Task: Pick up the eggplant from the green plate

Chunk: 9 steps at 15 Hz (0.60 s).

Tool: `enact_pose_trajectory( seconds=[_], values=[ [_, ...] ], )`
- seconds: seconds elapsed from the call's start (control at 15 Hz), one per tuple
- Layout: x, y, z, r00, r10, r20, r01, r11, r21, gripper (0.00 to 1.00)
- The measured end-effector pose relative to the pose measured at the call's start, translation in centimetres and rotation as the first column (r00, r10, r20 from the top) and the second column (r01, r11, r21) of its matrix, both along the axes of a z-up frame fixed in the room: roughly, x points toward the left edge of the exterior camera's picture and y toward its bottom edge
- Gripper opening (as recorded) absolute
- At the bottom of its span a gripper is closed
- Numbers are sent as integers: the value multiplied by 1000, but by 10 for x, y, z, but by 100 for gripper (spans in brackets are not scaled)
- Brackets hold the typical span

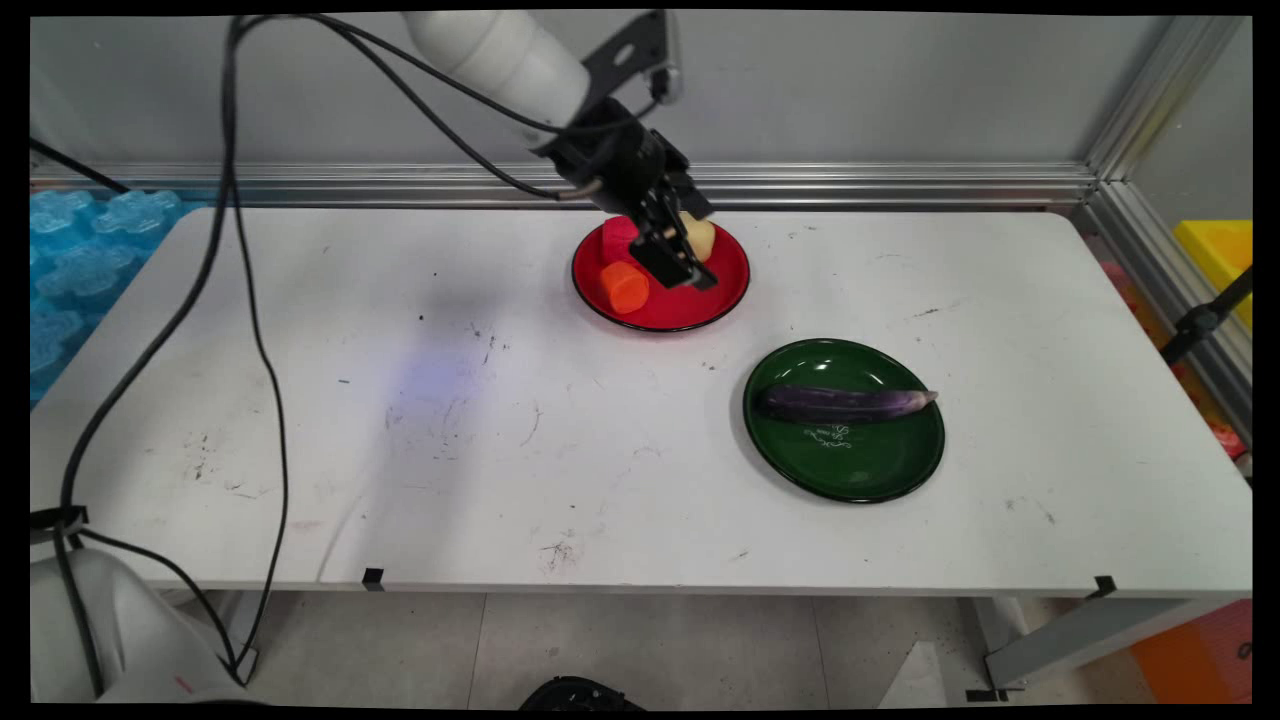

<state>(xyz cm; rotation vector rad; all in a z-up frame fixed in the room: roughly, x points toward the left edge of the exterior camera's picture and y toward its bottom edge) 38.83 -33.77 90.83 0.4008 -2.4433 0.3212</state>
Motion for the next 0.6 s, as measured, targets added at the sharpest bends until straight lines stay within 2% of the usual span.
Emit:
enact_pose_trajectory(
  seconds=[0.6],
  values=[
    [-64,-29,-51,993,-97,67,95,995,30,100]
  ],
)
